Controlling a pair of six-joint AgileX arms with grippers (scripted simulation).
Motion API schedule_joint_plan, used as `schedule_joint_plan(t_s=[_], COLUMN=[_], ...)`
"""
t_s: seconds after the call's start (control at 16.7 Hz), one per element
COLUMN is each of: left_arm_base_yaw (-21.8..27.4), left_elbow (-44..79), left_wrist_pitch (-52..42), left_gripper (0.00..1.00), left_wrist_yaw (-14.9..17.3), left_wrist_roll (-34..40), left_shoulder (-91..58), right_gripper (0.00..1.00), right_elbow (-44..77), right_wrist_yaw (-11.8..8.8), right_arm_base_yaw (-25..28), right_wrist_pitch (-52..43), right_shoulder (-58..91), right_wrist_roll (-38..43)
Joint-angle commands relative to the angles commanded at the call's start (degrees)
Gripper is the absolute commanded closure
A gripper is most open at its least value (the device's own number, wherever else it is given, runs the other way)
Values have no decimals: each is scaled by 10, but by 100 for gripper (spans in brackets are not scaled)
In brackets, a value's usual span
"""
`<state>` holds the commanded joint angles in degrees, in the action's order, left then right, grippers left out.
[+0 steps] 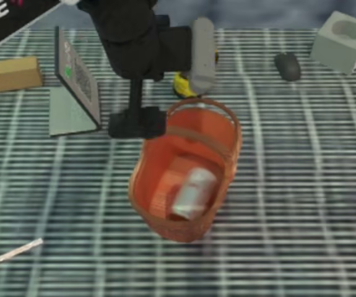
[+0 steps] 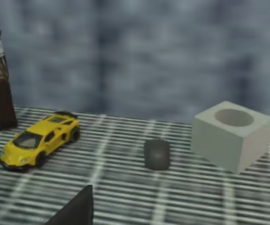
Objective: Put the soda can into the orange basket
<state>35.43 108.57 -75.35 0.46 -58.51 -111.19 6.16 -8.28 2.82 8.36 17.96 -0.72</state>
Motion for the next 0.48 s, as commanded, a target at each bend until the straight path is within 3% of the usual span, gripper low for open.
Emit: schedule_joint_plan(t_s=[0.24, 0.48], left_arm_base_yaw=[37, 49], left_elbow=[122, 164], left_wrist_pitch=[-86, -115], left_gripper=[0, 0], left_wrist_yaw=[-2, -3], left_wrist_roll=[-66, -88], left_shoulder=[-126, -169], right_gripper=[0, 0], right_elbow=[-48, -62], right_wrist_yaw=[62, 83], right_arm_base_yaw=[-17, -22], right_wrist_pitch=[-64, -84], right_shoulder=[-136, -180], right_wrist_roll=[5, 7])
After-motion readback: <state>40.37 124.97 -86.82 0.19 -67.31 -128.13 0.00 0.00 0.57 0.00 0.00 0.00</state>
